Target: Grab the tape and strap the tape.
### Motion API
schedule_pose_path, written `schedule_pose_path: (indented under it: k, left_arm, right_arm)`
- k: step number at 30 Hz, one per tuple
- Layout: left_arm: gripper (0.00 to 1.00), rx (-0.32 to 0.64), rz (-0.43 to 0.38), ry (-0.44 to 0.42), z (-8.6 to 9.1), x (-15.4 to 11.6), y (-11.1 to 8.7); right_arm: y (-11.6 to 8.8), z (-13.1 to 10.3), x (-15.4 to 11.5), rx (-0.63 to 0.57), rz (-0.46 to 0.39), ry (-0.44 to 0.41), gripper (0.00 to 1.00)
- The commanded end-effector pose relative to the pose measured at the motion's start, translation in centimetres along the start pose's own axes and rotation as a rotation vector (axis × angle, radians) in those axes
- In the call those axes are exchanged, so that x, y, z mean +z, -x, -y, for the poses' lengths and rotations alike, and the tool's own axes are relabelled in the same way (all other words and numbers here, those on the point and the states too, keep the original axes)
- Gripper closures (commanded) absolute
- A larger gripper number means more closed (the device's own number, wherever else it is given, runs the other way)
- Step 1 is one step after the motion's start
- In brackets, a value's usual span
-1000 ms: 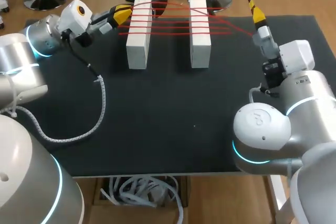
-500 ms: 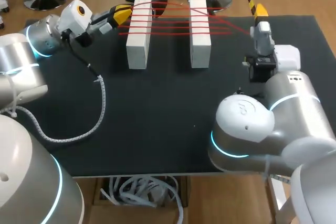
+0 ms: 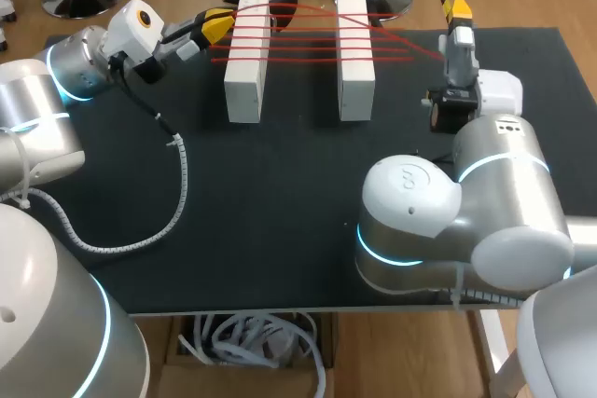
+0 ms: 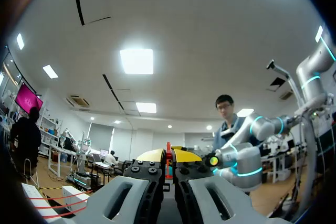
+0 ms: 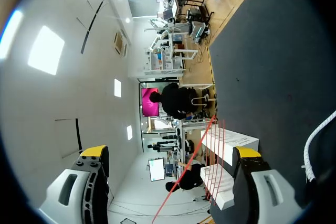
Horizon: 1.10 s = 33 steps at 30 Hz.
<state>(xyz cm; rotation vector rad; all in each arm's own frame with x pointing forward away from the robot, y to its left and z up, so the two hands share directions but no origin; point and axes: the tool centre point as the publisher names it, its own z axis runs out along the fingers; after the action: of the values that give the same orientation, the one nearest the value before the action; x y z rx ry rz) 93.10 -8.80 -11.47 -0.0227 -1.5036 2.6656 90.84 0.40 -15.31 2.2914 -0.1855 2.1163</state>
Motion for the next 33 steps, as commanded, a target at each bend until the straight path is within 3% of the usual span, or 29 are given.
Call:
schedule_pose_path:
  k: [1, 3, 5, 6, 8, 14, 33]
  left_arm:
    - [1.0, 0.001, -0.002, -0.002, -0.1, -0.1, 0.1]
    - [1.0, 0.001, -0.002, -0.002, -0.1, -0.1, 0.1]
    - [1.0, 0.001, -0.002, -0.002, -0.1, -0.1, 0.1]
    - [1.0, 0.001, -0.002, -0.002, -0.1, -0.1, 0.1]
    - [1.0, 0.001, -0.002, -0.002, -0.1, -0.1, 0.1]
    - [1.0, 0.001, -0.002, -0.002, -0.1, -0.1, 0.1]
    - [1.0, 0.001, -0.002, -0.002, -0.1, -0.1, 0.1]
  right_arm:
    - [-0.5, 0.5, 0.6, 0.0, -0.001, 0.024, 0.06]
    - [-0.5, 0.7, 0.8, 0.0, -0.003, 0.02, 0.19]
    - [-0.4, 1.1, 1.0, -0.001, -0.002, 0.011, 0.24]
    - [-0.4, 1.3, 1.1, -0.003, -0.002, 0.006, 0.37]
    - [-0.4, 1.7, 1.3, -0.01, -0.001, 0.0, 0.48]
    - [-0.7, 2.2, 1.5, -0.001, -0.005, -0.017, 0.46]
    - [-1.4, 2.2, 0.9, 0.048, -0.019, -0.04, 0.6]
